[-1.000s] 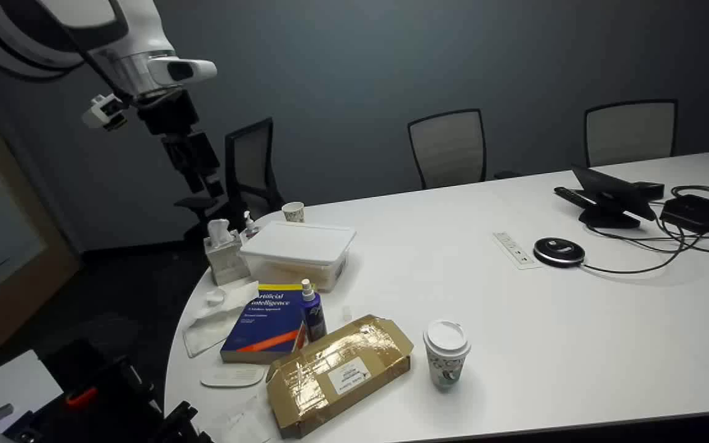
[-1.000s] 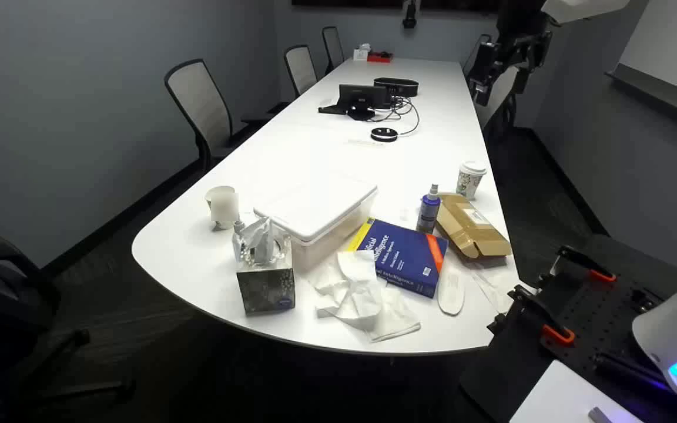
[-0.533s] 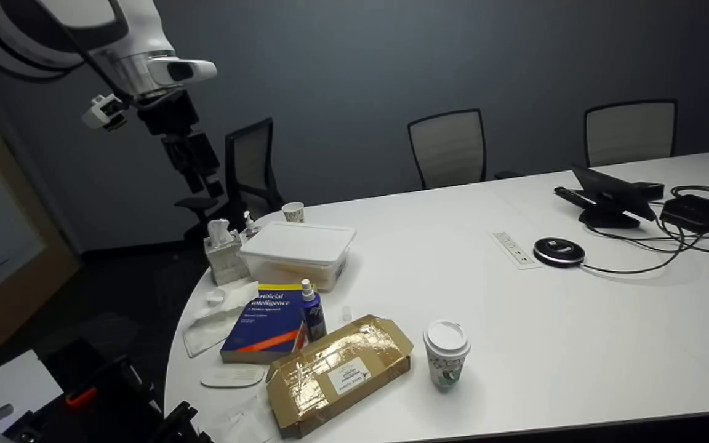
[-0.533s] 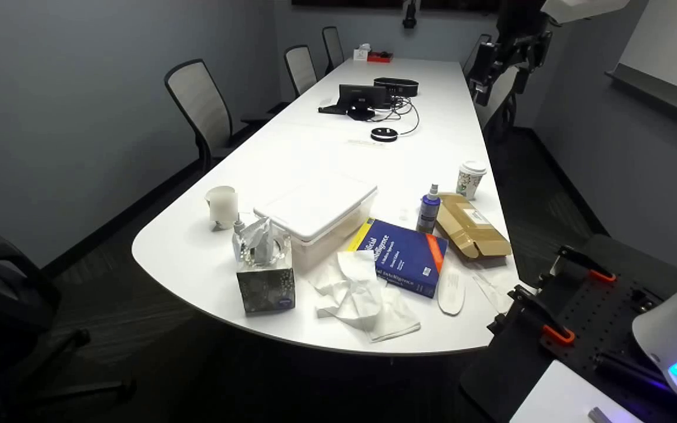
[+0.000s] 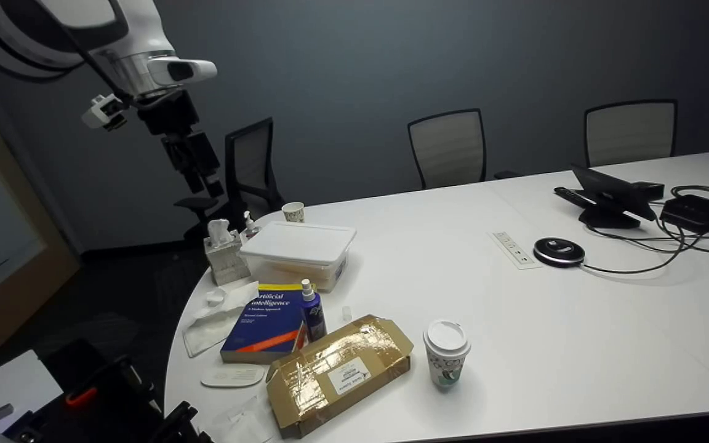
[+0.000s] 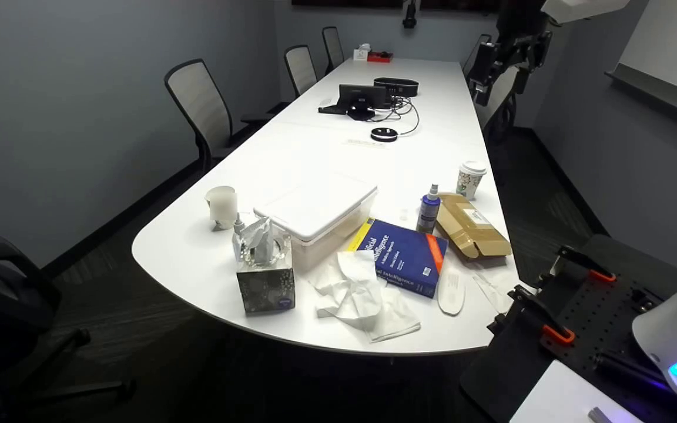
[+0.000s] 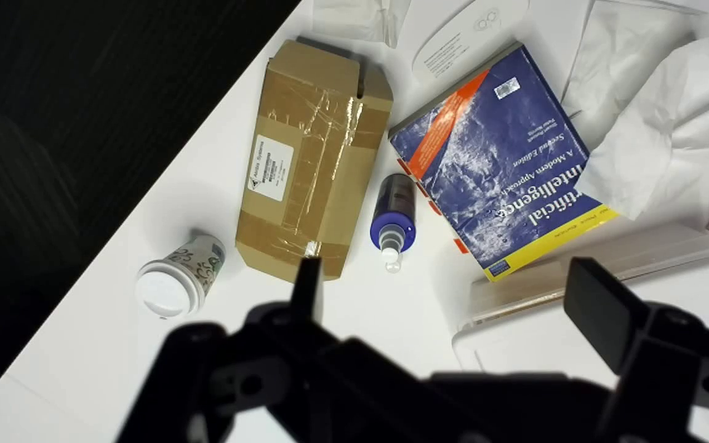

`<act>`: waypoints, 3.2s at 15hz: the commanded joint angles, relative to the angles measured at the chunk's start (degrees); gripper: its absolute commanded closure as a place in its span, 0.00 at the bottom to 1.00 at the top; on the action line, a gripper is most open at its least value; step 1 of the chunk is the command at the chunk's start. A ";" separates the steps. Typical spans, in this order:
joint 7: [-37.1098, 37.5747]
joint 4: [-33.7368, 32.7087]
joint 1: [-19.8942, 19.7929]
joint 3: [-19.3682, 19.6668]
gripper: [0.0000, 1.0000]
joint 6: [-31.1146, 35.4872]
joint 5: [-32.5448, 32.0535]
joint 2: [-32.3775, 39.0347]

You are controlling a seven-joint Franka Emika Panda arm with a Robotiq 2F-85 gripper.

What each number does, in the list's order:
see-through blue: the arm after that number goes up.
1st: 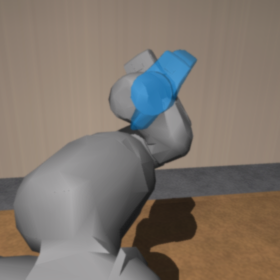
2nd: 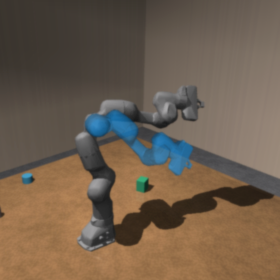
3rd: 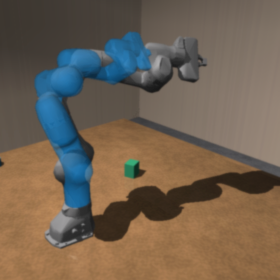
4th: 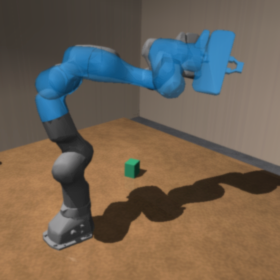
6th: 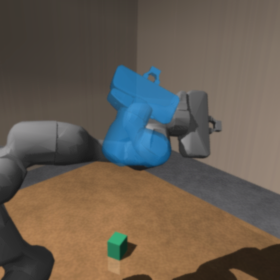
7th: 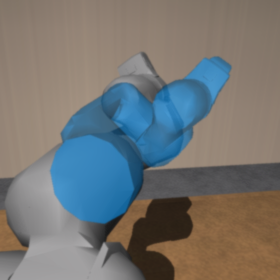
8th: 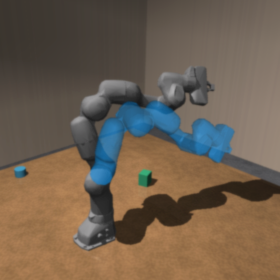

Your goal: Put the clear lid on top of the blue bottle.

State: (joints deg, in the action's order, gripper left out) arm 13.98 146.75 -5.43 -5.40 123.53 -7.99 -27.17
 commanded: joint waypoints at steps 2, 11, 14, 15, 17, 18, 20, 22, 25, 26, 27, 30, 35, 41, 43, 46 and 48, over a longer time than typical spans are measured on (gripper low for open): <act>-0.68 -2.57 -0.23 1.96 0.00 0.53 -0.35 2.66; -3.73 -22.64 -1.60 9.56 0.00 14.46 0.91 31.46; -3.91 -28.39 -0.85 10.00 0.00 17.43 4.69 41.99; -3.86 -30.01 -0.64 9.83 0.00 18.05 5.61 45.03; -3.06 -33.23 0.02 9.63 0.00 18.70 6.47 51.02; -2.42 -34.61 0.57 9.82 0.00 19.15 6.27 54.17; -1.65 -36.88 1.54 10.32 0.00 20.25 5.91 59.43; -1.44 -39.00 1.83 10.30 0.00 21.72 6.61 64.20; -1.40 -42.38 1.65 10.09 0.00 23.21 8.58 70.56; -1.36 -43.64 1.57 10.08 0.00 23.25 9.28 72.42; -1.58 -44.91 1.42 10.07 0.00 23.13 9.80 74.06; -1.70 -48.28 1.28 10.10 0.00 22.64 11.07 77.75; -1.78 -53.09 1.15 10.30 0.00 21.68 11.74 82.09; -1.78 -54.88 0.88 10.57 0.27 20.91 11.89 84.12; -1.92 -55.19 0.74 10.54 0.29 20.72 11.97 84.52; -1.88 -55.44 0.72 10.59 0.52 20.62 12.10 84.87; -1.89 -55.67 0.73 10.63 0.68 20.51 12.10 85.13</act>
State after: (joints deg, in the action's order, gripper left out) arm 11.67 92.72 -4.91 4.93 145.98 2.99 57.31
